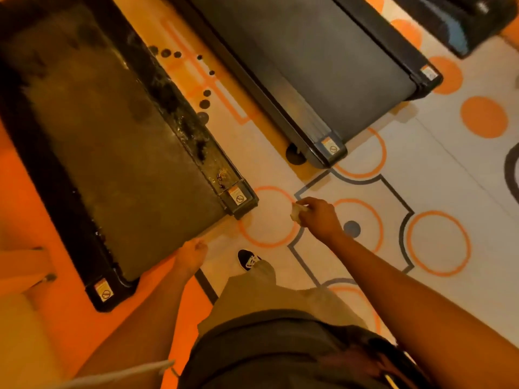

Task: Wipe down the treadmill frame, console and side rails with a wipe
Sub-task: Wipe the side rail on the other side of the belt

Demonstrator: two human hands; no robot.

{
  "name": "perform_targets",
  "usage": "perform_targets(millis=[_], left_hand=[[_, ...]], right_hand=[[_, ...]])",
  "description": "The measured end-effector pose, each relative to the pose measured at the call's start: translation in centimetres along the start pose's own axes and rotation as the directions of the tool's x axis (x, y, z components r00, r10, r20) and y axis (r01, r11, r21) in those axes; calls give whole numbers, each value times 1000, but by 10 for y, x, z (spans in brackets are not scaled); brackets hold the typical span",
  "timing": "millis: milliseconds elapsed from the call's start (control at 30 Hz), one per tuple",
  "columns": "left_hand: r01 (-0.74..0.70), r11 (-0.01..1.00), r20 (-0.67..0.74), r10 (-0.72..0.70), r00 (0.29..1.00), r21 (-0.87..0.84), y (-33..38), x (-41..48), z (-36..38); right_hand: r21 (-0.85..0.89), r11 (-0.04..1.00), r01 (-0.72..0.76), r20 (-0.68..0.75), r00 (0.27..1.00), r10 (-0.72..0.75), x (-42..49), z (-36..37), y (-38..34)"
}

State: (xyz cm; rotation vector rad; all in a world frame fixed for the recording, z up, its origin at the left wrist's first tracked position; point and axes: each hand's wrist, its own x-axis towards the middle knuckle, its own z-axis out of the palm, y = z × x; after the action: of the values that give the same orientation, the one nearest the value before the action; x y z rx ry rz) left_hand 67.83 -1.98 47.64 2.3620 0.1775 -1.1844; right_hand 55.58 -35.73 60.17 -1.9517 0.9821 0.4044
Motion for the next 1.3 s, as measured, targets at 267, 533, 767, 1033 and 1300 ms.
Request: perform_targets(millis=[267,533,767,1033,1300], left_hand=[[-174,974,-128,156,980,-144,120,18,-30],[29,935,-169,-94,981,-354,161,30,-18],[243,707,-164,-455,875,-664,166,15,64],[208,230,-30,-736,676,-951,189,2,114],[85,89,-27,-832,554,-992,210,72,35]], right_hand=[[-190,982,-1,156,987,31,70,-12,-28],[-424,889,172,397,918,12,191,-43,-65],[-452,785,424,610,789,-74,289,-39,-160],[-423,670,610,747,654,-124,331,50,-271],[-455,274,847,884,466,28,365,117,-319]])
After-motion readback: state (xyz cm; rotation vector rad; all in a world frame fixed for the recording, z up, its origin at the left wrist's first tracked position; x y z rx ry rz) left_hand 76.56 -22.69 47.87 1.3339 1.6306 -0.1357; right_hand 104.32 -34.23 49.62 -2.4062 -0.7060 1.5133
